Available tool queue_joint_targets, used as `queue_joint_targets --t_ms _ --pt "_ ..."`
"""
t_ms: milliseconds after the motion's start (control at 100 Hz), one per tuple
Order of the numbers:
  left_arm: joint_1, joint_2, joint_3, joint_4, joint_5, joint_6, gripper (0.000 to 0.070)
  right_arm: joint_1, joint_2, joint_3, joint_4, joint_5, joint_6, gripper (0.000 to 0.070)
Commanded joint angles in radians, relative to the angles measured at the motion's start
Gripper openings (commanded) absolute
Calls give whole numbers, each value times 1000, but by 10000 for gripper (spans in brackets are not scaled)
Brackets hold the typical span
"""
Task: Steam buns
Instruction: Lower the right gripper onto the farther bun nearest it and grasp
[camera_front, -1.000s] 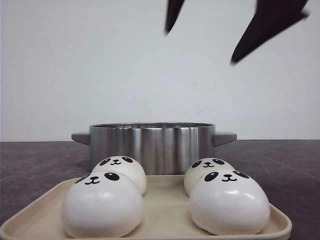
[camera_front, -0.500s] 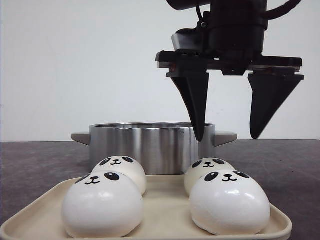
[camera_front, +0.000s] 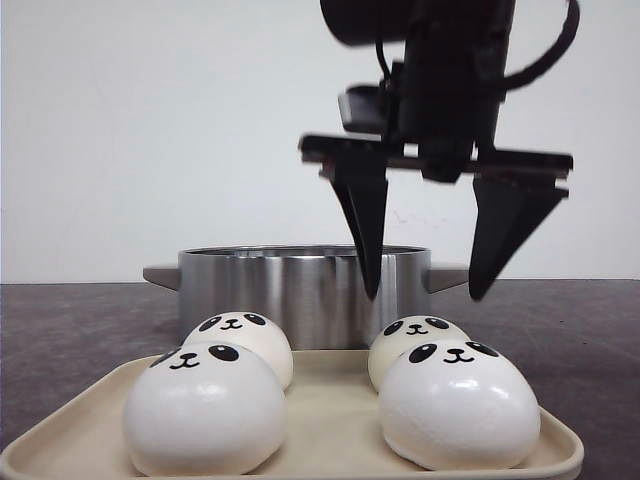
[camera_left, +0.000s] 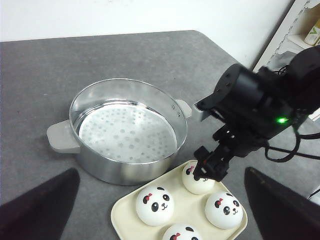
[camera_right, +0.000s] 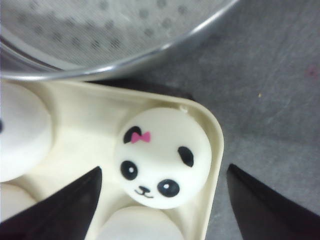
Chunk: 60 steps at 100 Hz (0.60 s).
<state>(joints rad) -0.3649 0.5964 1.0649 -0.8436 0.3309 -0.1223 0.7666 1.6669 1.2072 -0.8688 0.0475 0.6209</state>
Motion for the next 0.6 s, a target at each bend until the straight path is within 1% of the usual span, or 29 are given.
queue_joint_targets --t_ms 0,110,210,350,420,450,520,530,550,590 --pt "-4 5 20 5 -3 8 625 11 41 16 5 -8 -12 483" --pt "-4 5 20 5 -3 8 625 12 74 16 6 -9 -19 484" --pt "-4 5 20 5 -3 8 625 11 95 16 10 -29 -19 482" --pt "-4 5 20 5 -8 9 625 11 114 16 19 -28 -19 472" --pt "-4 5 20 5 -12 9 625 10 121 16 29 -28 -19 422" --pt "-4 5 20 5 -13 9 625 8 122 16 32 -29 -19 387" --pt "-4 5 20 4 -13 9 625 8 124 16 34 -28 -19 284" --pt "-4 5 20 4 -13 9 625 8 124 16 34 -28 -19 259" --pt "-4 5 20 4 -13 9 625 8 124 16 34 -28 -19 233" --pt "-4 5 20 4 -14 9 625 8 124 16 33 -29 -20 156"
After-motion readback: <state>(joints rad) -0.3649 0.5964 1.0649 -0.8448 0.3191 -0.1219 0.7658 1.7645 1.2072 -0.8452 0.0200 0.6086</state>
